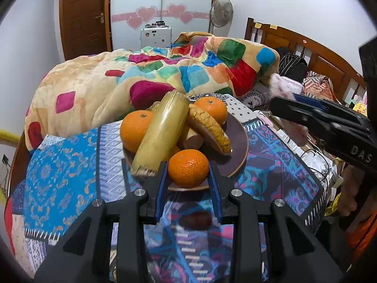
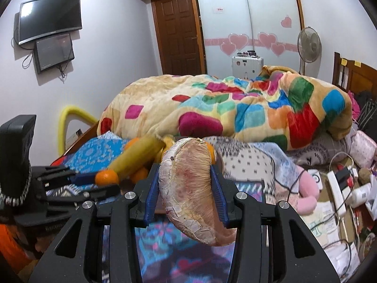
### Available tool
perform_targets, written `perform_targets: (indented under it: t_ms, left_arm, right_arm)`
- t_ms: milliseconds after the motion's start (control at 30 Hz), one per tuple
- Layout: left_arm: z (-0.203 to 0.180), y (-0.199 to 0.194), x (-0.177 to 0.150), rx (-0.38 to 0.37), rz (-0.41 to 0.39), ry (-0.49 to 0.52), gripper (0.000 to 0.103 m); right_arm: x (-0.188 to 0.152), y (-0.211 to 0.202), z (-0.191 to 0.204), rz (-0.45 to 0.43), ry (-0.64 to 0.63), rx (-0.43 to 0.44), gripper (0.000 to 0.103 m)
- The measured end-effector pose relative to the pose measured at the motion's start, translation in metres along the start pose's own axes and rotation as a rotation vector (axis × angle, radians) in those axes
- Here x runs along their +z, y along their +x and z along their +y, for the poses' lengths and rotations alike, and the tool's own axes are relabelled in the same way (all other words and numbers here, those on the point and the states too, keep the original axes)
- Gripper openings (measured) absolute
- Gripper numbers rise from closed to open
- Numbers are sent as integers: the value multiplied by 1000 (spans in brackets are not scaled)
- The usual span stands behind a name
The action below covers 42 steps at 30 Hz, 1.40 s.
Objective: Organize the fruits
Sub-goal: 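Set the small orange and pomelo segment on the plate and open both grippers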
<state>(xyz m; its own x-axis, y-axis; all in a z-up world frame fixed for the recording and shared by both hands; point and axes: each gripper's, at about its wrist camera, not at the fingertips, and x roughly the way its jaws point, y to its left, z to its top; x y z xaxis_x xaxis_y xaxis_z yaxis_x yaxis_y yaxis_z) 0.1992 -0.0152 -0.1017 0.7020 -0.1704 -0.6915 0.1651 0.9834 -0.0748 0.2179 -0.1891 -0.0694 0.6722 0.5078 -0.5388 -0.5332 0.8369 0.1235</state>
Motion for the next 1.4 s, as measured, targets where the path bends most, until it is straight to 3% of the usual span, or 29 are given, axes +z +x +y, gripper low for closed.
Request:
perform_targets:
  t_ms: [300,600,967,1200,1400]
  left_arm:
    - [-9,20,11,12,2,45,33]
    - [-8,31,12,-4,15,40,33]
    - [-6,40,9,-13,60,8,36]
    - [-8,19,7,8,26,-1,52]
    - [-5,-12,6,27,-15,-21,54]
  right_arm:
    - [22,39,2,26,5,8,38]
    - [21,70,4,97,-9,13,39]
    - [23,53,4,77,-25,11,40]
    - [15,33,1,68,-18,0,40]
    - [7,9,3,50,-18,-11,40]
